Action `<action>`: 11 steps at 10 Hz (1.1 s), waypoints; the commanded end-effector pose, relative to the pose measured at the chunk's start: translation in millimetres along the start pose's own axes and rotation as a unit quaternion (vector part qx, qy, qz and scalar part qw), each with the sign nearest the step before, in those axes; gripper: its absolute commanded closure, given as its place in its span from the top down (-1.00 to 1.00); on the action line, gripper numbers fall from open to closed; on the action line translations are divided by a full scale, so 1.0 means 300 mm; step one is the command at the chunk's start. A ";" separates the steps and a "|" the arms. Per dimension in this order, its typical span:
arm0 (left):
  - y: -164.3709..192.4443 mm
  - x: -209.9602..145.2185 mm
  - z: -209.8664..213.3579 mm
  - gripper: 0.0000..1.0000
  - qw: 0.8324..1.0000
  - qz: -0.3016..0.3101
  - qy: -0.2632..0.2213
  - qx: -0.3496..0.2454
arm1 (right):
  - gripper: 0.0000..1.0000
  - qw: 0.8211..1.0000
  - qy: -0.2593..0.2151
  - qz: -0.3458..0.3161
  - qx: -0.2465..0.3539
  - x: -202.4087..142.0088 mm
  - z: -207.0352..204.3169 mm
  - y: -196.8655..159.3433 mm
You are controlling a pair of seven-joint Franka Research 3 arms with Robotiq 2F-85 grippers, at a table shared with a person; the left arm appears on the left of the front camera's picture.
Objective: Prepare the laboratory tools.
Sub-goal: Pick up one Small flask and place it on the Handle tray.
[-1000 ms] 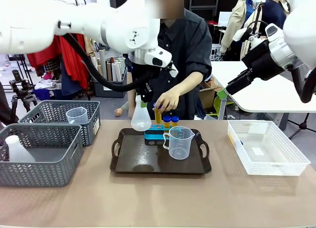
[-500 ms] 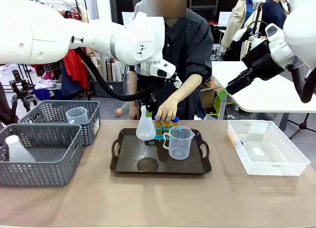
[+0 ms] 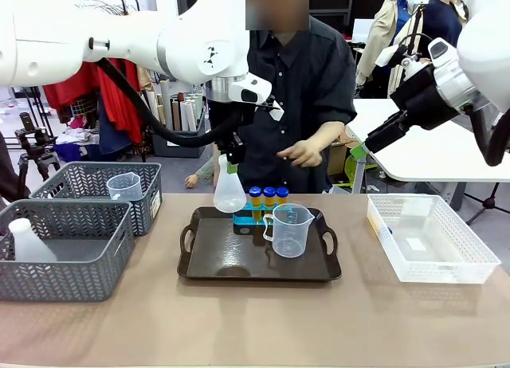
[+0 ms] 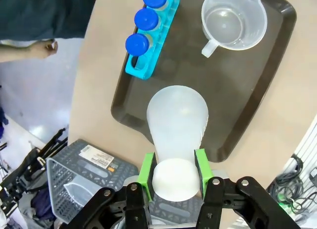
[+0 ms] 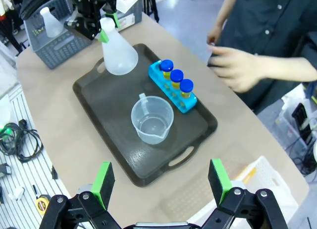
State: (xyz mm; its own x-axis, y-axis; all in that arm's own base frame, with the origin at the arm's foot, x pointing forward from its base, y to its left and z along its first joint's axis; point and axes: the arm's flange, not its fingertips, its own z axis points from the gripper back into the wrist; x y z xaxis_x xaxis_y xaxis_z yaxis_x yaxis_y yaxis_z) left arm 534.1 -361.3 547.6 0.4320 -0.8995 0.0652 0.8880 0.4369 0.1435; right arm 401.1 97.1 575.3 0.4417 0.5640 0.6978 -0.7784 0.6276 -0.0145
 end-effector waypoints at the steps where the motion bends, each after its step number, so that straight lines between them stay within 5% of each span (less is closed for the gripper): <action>1: -0.009 -0.044 -0.012 -1.00 1.000 0.003 -0.007 -0.004 | 1.00 1.000 -0.005 -0.004 0.007 0.002 0.004 -0.001; 11: 0.001 -0.007 -0.008 -1.00 1.000 0.002 0.002 -0.002 | 1.00 1.000 -0.005 -0.004 0.007 0.002 0.004 -0.001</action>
State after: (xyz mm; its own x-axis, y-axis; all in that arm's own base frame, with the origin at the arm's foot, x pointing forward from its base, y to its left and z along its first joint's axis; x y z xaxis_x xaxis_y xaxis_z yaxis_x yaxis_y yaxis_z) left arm 534.8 -362.0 543.7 0.4336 -0.8990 0.0613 0.8883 0.4378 0.1385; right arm 401.1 97.1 575.3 0.4417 0.5639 0.6978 -0.7784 0.6276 -0.0145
